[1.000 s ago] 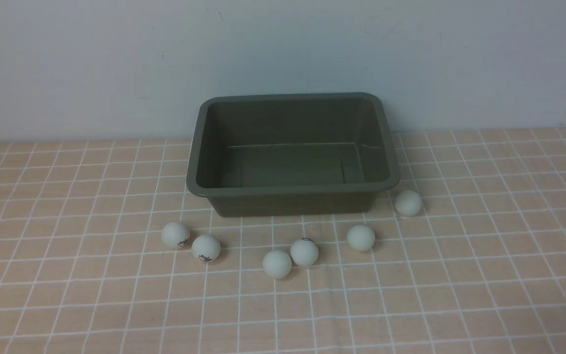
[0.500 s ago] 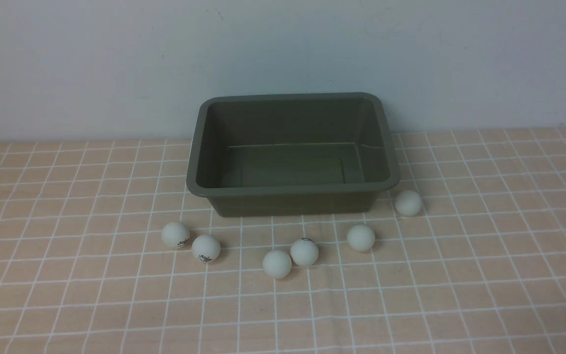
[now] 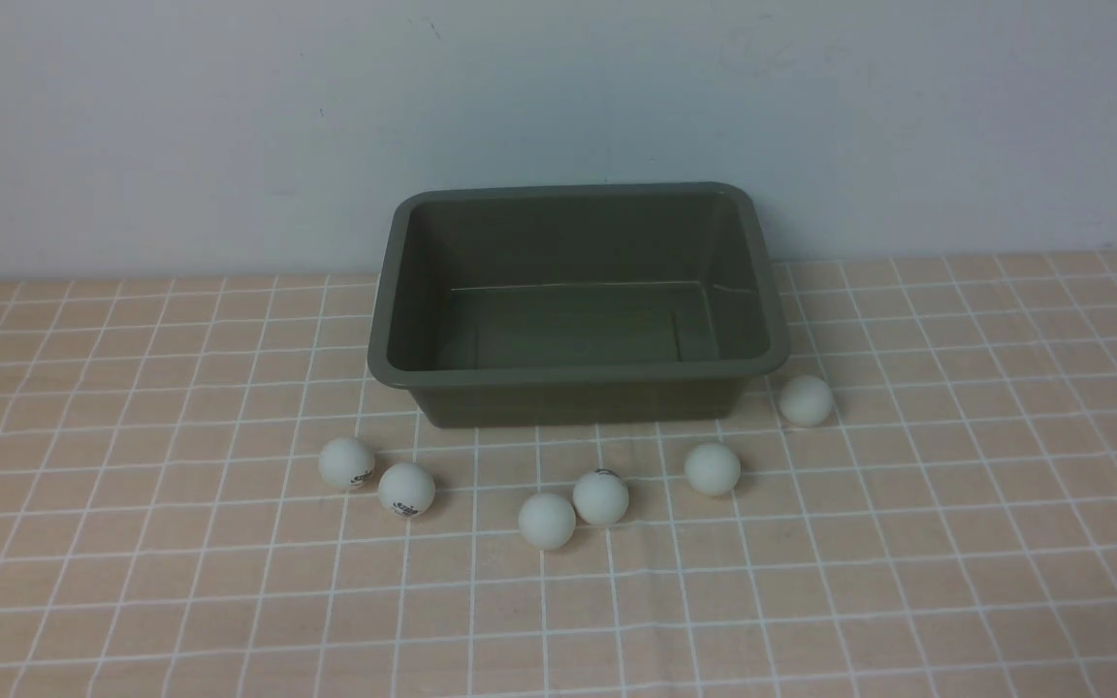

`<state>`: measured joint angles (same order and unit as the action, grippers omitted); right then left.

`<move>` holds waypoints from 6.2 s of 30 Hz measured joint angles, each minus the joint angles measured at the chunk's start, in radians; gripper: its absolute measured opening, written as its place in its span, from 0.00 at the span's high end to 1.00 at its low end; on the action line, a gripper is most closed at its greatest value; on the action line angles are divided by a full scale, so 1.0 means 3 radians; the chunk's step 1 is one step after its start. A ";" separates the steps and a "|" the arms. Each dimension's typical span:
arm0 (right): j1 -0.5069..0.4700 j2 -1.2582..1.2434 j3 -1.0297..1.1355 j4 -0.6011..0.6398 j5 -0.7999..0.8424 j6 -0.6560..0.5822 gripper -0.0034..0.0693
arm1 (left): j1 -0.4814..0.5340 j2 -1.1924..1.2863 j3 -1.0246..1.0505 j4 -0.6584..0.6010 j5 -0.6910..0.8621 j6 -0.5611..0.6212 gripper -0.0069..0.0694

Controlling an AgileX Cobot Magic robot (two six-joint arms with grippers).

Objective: Put the table tennis balls into the box on the light coffee tablecloth.
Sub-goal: 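Reach for and grasp a ping pong ball on the table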

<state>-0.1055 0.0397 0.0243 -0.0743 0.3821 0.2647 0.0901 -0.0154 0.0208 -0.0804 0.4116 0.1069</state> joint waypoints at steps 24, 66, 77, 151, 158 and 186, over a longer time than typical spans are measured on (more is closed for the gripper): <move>0.0000 0.0000 -0.0746 -0.0148 0.0089 -0.0004 0.53 | 0.0000 0.0000 0.0000 0.0000 0.0000 0.0000 0.82; 0.0000 0.0007 -0.1826 0.0248 0.1772 0.0021 0.53 | 0.0000 0.0000 0.0026 -0.0355 -0.0211 -0.0156 0.82; 0.0000 0.0007 -0.1826 0.0248 0.1844 0.0021 0.53 | 0.0000 0.0000 0.0026 -0.1592 -0.0449 -0.0316 0.82; 0.0000 0.2783 -0.2666 0.3040 0.2311 -0.4208 0.53 | 0.0000 0.2871 -0.2275 -0.1333 0.0969 0.1884 0.65; 0.0129 0.3771 -0.3370 0.2833 0.2347 -0.4072 0.53 | 0.0000 0.2969 -0.2276 -0.1389 0.0939 0.1891 0.57; 0.0941 0.6304 -0.5001 0.1224 0.1735 -0.2998 0.28 | 0.0000 0.2980 -0.2276 -0.1396 0.0874 0.1971 0.57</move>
<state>0.1769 1.9308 -1.4761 0.2930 0.9027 -0.6347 0.0901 0.8787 -0.6621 -0.4991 0.6740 0.6982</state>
